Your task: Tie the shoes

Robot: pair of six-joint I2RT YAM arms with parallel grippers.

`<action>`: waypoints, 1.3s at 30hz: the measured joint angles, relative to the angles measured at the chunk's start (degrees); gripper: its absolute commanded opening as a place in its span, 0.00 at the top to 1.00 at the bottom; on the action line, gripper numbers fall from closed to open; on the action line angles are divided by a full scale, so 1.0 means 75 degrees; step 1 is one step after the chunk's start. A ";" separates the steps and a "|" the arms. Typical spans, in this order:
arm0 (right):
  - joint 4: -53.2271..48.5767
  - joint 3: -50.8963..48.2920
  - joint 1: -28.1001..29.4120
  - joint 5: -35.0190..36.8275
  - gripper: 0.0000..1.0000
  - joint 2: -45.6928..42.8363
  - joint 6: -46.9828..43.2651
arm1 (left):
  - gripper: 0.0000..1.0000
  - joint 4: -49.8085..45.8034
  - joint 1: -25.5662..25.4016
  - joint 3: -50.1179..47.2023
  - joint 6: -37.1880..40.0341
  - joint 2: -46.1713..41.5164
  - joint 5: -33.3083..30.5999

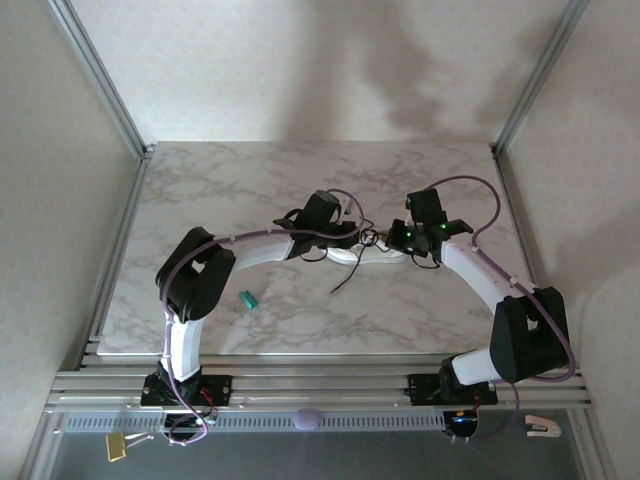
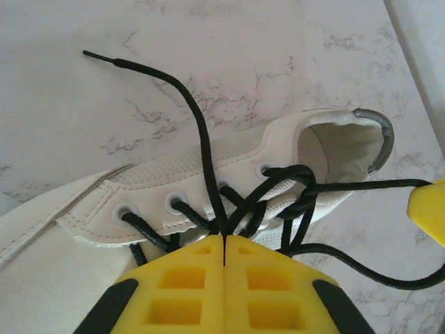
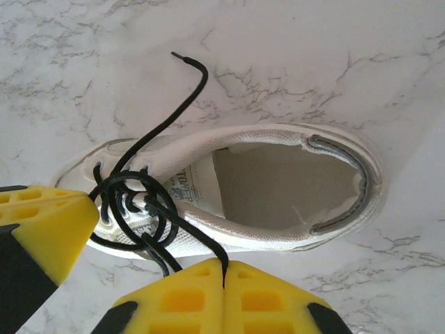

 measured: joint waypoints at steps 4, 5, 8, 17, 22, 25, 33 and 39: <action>0.0000 0.0000 0.0000 0.0000 1.00 0.0000 -0.0006 | 0.95 0.0026 0.0035 -0.0029 0.0000 0.0000 -0.0035; 0.0000 0.0000 0.0000 0.0000 1.00 0.0000 -0.0006 | 0.94 0.0032 0.0035 -0.0038 0.0000 0.0000 -0.0035; 0.0000 0.0000 0.0000 -0.0003 1.00 0.0000 -0.0006 | 0.93 0.0047 0.0041 -0.0085 -0.0003 0.0000 -0.0035; 0.0006 0.0000 0.0000 -0.0061 1.00 0.0000 -0.0006 | 0.94 0.0090 0.0041 -0.0251 -0.0009 0.0000 -0.0038; 0.0006 0.0000 0.0000 -0.0064 1.00 0.0000 -0.0006 | 0.92 0.0093 0.0041 -0.0280 -0.0047 0.0000 -0.0096; 0.0006 0.0000 0.0000 -0.0082 1.00 0.0000 -0.0009 | 0.83 0.0093 0.0041 -0.0280 -0.0087 0.0000 -0.0096; 0.0067 0.0000 0.0000 -0.0274 1.00 0.0000 -0.0012 | 0.64 0.0114 0.0044 -0.0335 -0.0216 -0.0108 -0.0172; 0.0163 0.0000 0.0000 -0.0469 1.00 0.0000 -0.0035 | 0.60 0.0105 0.0085 -0.0466 -0.0236 -0.0618 -0.0353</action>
